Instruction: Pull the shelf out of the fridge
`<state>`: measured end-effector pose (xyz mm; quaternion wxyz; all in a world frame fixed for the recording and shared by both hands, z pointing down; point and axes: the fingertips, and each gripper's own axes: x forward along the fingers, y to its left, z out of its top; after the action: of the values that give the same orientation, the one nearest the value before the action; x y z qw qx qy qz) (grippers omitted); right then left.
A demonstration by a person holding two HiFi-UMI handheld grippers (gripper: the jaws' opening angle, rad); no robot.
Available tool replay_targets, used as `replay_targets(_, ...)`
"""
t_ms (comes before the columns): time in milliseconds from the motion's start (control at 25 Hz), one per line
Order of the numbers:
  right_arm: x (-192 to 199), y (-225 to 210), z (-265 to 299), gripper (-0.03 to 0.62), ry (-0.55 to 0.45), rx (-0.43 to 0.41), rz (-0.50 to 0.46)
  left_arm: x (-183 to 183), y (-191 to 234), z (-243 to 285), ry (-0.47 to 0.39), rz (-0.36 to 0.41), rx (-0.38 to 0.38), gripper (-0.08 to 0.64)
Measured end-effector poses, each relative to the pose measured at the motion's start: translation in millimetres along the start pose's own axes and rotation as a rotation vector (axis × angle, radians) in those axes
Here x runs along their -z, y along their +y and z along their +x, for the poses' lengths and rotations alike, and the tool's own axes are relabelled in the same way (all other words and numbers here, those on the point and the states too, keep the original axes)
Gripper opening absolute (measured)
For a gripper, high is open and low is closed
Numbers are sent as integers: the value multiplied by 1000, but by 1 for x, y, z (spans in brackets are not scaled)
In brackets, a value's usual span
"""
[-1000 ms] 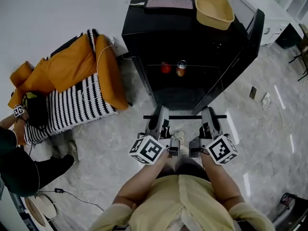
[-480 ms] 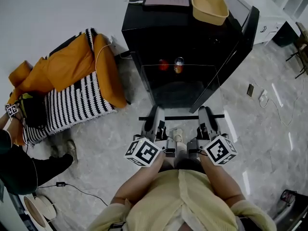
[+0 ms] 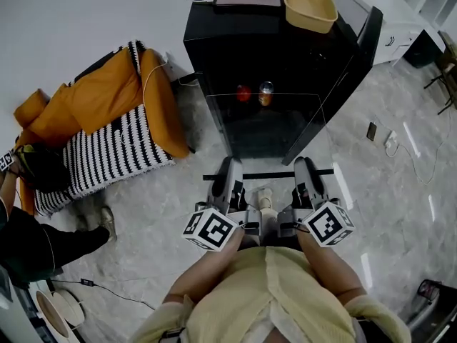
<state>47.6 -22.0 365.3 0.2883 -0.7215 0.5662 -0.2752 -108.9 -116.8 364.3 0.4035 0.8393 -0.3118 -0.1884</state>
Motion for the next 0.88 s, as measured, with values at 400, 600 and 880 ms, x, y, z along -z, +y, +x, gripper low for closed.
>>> replay_targets(400, 1, 5, 0, 140, 2, 0, -9, -4, 2, -3, -3, -4, 2, 101)
replay_targets(600, 0, 5, 2, 140, -3, -4, -10, -5, 1, -2, -3, -8, -1, 101)
replay_targets(880, 2, 7, 4, 140, 1, -7, -15, -7, 5, -1, -6, -5, 12, 101)
